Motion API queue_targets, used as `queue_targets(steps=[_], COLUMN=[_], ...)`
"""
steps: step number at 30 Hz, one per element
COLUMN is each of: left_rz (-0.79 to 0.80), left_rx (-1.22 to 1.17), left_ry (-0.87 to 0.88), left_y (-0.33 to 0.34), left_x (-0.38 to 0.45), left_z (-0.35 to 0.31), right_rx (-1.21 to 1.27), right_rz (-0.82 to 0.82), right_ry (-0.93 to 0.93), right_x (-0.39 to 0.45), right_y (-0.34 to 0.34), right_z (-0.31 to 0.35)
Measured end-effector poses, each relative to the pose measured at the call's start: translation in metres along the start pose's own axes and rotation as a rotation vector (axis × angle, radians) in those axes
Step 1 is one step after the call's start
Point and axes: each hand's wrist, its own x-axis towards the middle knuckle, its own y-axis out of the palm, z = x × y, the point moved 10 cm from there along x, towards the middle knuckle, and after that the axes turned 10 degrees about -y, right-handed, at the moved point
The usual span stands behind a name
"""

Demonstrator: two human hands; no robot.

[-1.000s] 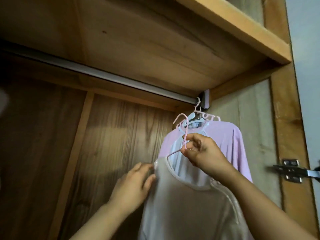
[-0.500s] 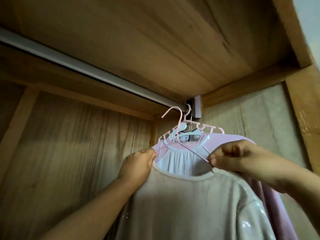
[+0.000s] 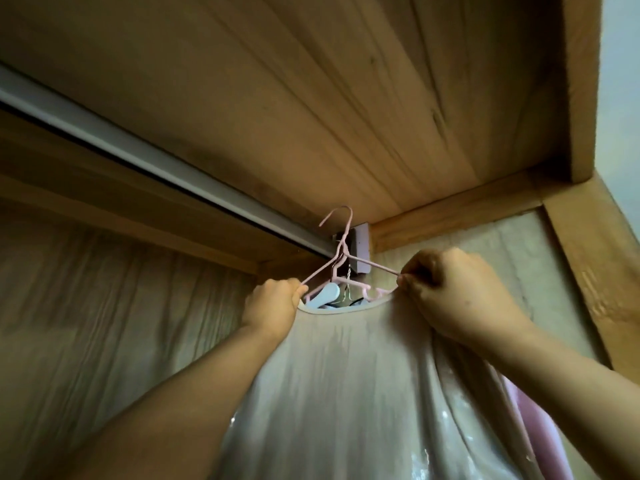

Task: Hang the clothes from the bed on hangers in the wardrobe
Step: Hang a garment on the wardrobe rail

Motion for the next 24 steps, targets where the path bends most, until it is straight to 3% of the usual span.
queue_targets(steps=[5,12,17,24], left_rz=[0.069,0.040,0.027,-0.079], left_rx=[-0.047,-0.170,-0.393,-0.427], left_ry=[-0.048,-0.075,-0.098,-0.043], left_y=[0.033,0.054,0.052,0.014], left_x=[-0.008,-0.022,-0.038,-0.112], left_z=[0.015,0.032,0.044,0.055], right_rx=[-0.025,-0.081,-0.054,-0.117], right_rz=[0.076,0.086,0.057,-0.067], right_ry=[-0.015,-0.061,-0.118,-0.289], right_x=[0.007,-0.011,-0.031,-0.094], right_y=[0.030,0.043,0.033,0.010], right_z=[0.000,0.003,0.008,0.031])
